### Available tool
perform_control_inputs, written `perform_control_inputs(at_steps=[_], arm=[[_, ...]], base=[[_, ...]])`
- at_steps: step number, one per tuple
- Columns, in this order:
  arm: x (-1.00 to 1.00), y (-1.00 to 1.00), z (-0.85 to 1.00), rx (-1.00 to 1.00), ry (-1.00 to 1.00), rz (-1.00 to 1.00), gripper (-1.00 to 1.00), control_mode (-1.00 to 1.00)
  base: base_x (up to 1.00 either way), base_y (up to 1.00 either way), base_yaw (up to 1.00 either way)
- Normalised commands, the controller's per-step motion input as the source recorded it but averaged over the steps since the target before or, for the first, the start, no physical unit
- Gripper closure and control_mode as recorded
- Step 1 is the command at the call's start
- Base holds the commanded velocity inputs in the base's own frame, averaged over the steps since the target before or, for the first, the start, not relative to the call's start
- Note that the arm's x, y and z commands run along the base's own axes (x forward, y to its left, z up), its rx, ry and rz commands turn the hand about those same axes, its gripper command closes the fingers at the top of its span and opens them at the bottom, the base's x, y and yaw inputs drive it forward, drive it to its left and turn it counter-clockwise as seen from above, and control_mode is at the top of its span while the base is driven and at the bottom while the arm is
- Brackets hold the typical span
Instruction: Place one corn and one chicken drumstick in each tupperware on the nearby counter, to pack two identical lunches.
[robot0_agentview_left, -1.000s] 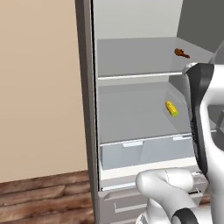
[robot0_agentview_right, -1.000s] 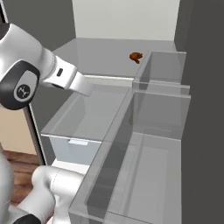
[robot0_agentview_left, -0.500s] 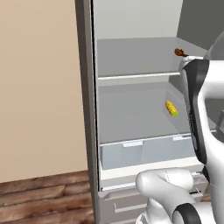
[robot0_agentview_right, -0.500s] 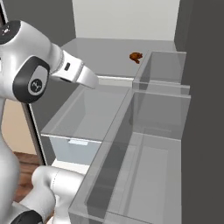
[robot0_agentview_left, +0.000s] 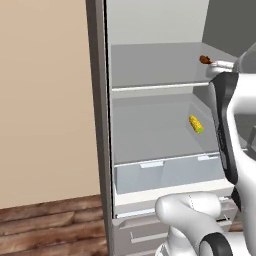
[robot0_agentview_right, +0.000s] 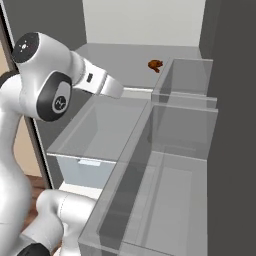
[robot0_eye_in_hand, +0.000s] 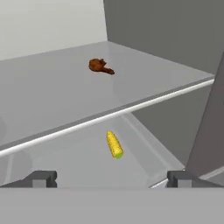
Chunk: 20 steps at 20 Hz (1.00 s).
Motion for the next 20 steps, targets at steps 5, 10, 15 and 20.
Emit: perform_control_inputs(at_steps=[5,10,15,20], arm=[[0.17,-0.28,0.26,0.0,0.0,0.0,-1.0,-1.0],[0.19,-0.15,0.14,0.0,0.02,0.01,-1.0,-1.0],[0.16,0.0,0.0,-0.05,0.03,0.08,-1.0,-1.0],[0.09,0.0,-0.01,-0.08,0.0,0.15,-1.0,-1.0]], base=[[0.0,0.0,0.0],[0.0,0.0,0.0],[0.0,0.0,0.0],[0.0,0.0,0.0]])
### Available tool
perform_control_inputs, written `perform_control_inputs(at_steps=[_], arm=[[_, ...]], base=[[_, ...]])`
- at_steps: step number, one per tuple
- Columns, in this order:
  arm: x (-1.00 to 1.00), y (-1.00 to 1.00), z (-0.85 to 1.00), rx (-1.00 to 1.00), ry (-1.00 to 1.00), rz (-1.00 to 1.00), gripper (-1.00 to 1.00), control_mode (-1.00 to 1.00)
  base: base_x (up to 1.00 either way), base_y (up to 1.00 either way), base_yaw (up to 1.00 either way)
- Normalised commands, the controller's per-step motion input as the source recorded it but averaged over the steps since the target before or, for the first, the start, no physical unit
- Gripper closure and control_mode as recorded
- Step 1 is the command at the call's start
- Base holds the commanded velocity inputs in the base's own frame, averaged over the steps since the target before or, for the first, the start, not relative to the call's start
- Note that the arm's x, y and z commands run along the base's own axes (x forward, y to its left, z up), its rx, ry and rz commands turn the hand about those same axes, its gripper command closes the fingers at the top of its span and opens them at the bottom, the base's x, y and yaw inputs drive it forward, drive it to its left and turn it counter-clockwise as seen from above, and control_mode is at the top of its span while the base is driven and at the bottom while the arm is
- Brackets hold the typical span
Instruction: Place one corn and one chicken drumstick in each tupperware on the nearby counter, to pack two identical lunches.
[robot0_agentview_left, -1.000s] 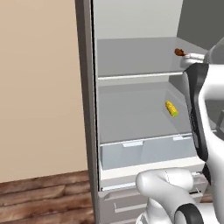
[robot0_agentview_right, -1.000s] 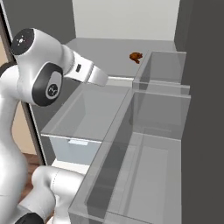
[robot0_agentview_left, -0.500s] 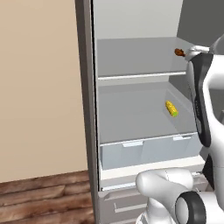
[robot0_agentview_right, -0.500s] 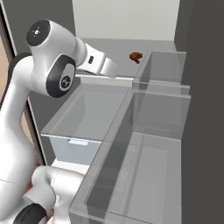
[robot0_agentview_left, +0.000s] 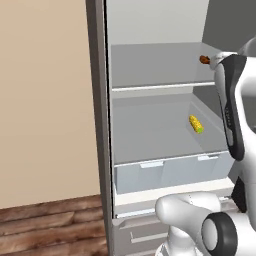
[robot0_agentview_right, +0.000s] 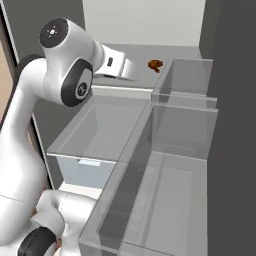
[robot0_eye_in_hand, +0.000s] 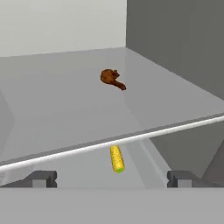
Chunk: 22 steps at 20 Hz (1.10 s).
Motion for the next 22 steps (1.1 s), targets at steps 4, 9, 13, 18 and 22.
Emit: perform_control_inputs(at_steps=[4,9,13,18,22], arm=[[0.14,0.0,-0.02,-0.06,0.0,0.13,-1.0,-1.0],[0.36,0.0,0.0,-0.05,0.0,0.04,-1.0,-1.0],[0.41,-0.03,-0.01,-0.01,0.0,0.0,-1.0,-1.0],[0.47,-0.19,-0.04,0.0,0.01,0.01,-1.0,-1.0],[0.47,-0.19,-0.01,0.0,0.05,0.01,-1.0,-1.0]], base=[[0.0,0.0,0.0],[0.0,0.0,0.0],[0.0,0.0,0.0],[0.0,0.0,0.0],[0.0,0.0,0.0]])
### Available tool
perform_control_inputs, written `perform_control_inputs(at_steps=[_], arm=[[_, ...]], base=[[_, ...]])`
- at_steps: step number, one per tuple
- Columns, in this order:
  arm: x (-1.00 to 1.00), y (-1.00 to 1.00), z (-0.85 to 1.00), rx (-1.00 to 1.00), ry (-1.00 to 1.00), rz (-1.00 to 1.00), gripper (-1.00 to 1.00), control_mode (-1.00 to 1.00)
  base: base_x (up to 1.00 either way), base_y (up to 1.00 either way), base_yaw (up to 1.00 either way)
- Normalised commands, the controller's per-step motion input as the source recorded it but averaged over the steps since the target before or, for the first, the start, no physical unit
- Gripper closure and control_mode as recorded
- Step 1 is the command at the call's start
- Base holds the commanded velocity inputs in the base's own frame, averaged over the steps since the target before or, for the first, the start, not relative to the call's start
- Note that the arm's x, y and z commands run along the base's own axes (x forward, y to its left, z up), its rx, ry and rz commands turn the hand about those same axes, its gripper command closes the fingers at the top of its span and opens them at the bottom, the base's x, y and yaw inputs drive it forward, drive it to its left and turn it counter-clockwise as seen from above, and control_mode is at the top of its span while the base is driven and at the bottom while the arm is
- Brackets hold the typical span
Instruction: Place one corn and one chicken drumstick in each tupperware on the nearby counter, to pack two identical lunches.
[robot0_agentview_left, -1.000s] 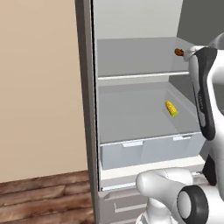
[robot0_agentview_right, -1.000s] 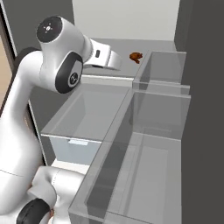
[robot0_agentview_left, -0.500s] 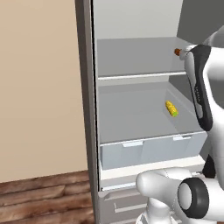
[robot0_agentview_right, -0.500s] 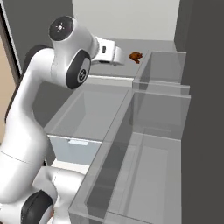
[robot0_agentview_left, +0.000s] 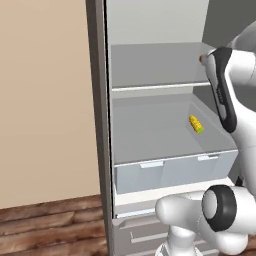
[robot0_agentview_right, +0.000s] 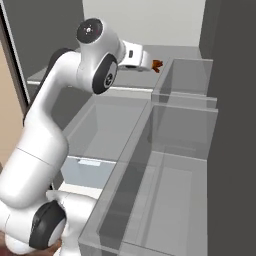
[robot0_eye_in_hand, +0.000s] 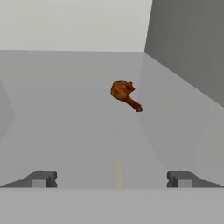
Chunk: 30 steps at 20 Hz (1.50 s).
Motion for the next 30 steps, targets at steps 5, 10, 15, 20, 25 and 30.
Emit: perform_control_inputs(at_steps=[5,10,15,20,25,30], arm=[[0.39,-0.18,-0.04,0.0,0.08,0.05,-1.0,-1.0],[0.3,-0.29,-0.05,0.0,0.11,0.08,-1.0,-1.0],[0.41,-0.14,-0.11,0.0,0.07,0.05,-1.0,-1.0],[0.41,-0.04,-0.19,0.0,0.01,0.04,-1.0,-1.0],[0.37,-0.02,-0.26,0.0,0.0,0.04,-1.0,-1.0],[0.33,-0.08,-0.08,0.0,0.0,0.02,-1.0,-1.0]], base=[[0.0,0.0,0.0],[0.0,0.0,0.0],[0.0,0.0,0.0],[0.0,0.0,0.0],[0.0,0.0,0.0],[0.0,0.0,0.0]])
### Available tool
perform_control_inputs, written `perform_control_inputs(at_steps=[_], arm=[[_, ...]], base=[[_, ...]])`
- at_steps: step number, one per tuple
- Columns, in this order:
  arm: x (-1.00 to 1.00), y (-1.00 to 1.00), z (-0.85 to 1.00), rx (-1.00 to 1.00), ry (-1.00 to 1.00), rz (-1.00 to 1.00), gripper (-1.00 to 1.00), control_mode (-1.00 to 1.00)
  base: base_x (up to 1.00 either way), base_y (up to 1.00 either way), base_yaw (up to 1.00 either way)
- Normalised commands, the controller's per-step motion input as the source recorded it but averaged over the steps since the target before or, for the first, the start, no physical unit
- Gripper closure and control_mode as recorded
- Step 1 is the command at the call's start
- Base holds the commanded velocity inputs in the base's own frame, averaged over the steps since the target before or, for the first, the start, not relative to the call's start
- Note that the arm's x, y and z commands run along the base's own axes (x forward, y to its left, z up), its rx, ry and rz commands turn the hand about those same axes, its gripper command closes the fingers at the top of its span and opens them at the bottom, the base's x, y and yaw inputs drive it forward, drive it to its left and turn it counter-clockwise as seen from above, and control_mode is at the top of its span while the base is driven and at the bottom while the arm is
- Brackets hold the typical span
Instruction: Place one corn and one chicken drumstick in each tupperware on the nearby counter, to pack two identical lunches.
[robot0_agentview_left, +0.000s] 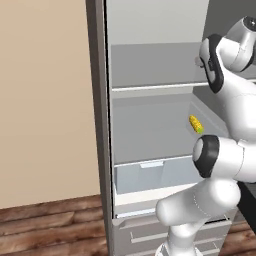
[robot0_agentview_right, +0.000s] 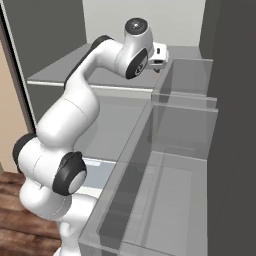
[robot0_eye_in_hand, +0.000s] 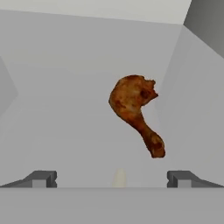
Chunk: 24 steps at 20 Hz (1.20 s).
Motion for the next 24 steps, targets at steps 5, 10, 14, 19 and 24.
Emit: perform_control_inputs(at_steps=[5,10,14,19,24], arm=[[0.25,-0.15,-0.01,0.0,0.0,0.0,-1.0,-1.0],[0.27,-0.12,0.0,0.0,0.0,0.0,-1.0,-1.0],[0.27,-0.12,0.0,0.0,0.0,0.01,-1.0,-1.0],[0.22,-0.12,-0.04,0.0,0.0,0.02,-1.0,-1.0],[0.2,-0.08,-0.11,0.0,0.0,0.03,-1.0,-1.0]], base=[[0.0,0.0,0.0],[0.0,0.0,0.0],[0.0,0.0,0.0],[0.0,0.0,0.0],[0.0,0.0,0.0]])
